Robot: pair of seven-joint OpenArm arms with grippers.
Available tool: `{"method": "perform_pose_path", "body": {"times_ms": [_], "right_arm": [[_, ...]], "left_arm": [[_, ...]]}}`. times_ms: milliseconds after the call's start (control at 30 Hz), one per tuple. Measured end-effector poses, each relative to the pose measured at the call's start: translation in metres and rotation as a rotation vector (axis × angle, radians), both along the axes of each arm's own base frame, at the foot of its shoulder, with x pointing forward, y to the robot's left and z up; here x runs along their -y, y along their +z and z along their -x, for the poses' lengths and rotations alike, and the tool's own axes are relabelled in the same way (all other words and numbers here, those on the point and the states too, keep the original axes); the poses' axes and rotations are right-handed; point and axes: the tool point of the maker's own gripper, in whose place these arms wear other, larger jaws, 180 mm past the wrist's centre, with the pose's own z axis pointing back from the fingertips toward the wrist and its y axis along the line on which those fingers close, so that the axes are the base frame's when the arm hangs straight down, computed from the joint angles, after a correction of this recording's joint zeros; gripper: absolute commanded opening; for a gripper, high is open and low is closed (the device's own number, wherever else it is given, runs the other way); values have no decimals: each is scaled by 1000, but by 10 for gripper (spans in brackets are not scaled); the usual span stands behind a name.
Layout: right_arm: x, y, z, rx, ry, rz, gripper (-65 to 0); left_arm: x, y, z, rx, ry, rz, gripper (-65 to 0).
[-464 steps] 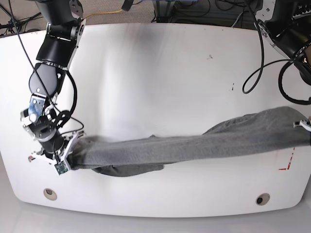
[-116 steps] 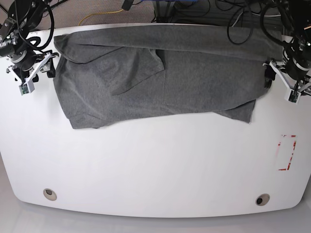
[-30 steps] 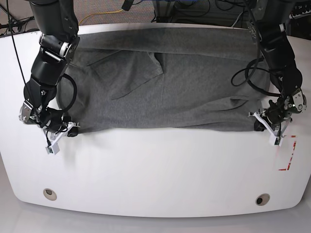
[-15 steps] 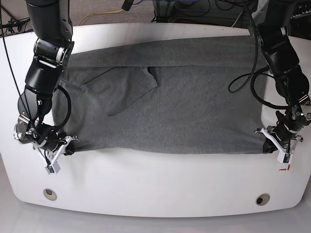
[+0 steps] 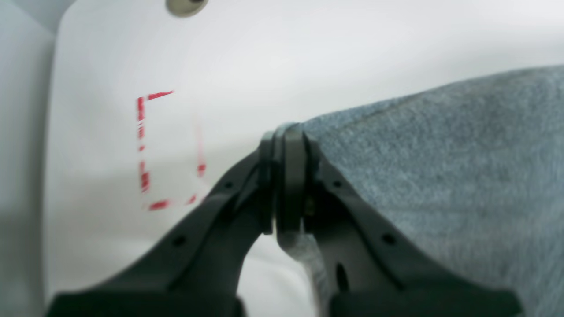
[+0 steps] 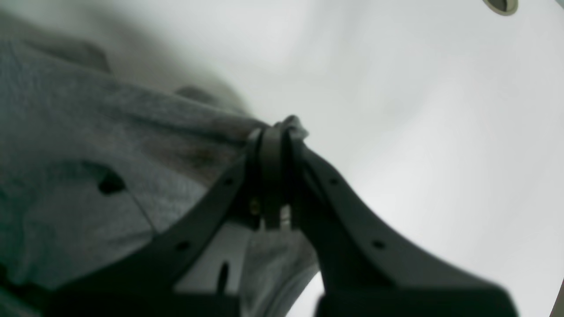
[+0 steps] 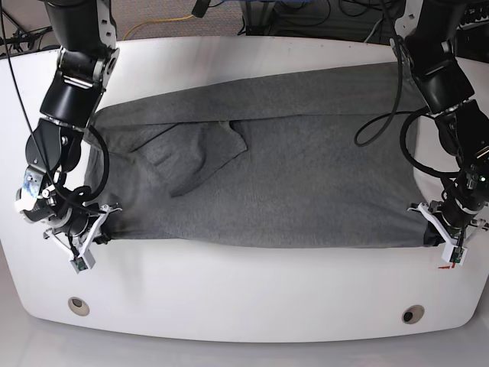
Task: Fold the T-shirt properly
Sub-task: 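Fold the grasped edge over toward the other edge with both grippers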
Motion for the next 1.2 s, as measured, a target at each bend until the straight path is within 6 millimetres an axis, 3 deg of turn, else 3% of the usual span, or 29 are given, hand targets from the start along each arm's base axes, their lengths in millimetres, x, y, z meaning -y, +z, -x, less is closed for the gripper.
{"method": "perform_pose_path", "body": {"times_ms": [167, 467, 667, 767, 933, 1000, 1067, 1200], "right_arm": [[-3, -18, 22, -37, 15, 21, -650], [7, -38, 63, -63, -46, 10, -650], [-6, -51, 87, -84, -42, 2, -644], [-10, -62, 96, -112, -40, -6, -552], [-7, -75, 110, -159, -60, 5, -300], [-9, -74, 109, -152, -70, -18, -227], [-7, -70, 106, -127, -91, -41, -170], [4, -62, 101, -115, -117, -24, -151]], "left_arm": [[-4, 1, 28, -34, 19, -65, -650], [-1, -36, 88, -183, 10, -149, -650], [1, -63, 127, -278, -6, -181, -650], [5, -72, 140, -305, -6, -183, -650], [9, -83, 156, -345, -21, -183, -650], [8, -87, 161, -366, -20, -186, -603], [5, -91, 167, -402, -11, -193, -504], [1, -95, 174, -443, 5, -208, -346]]}}
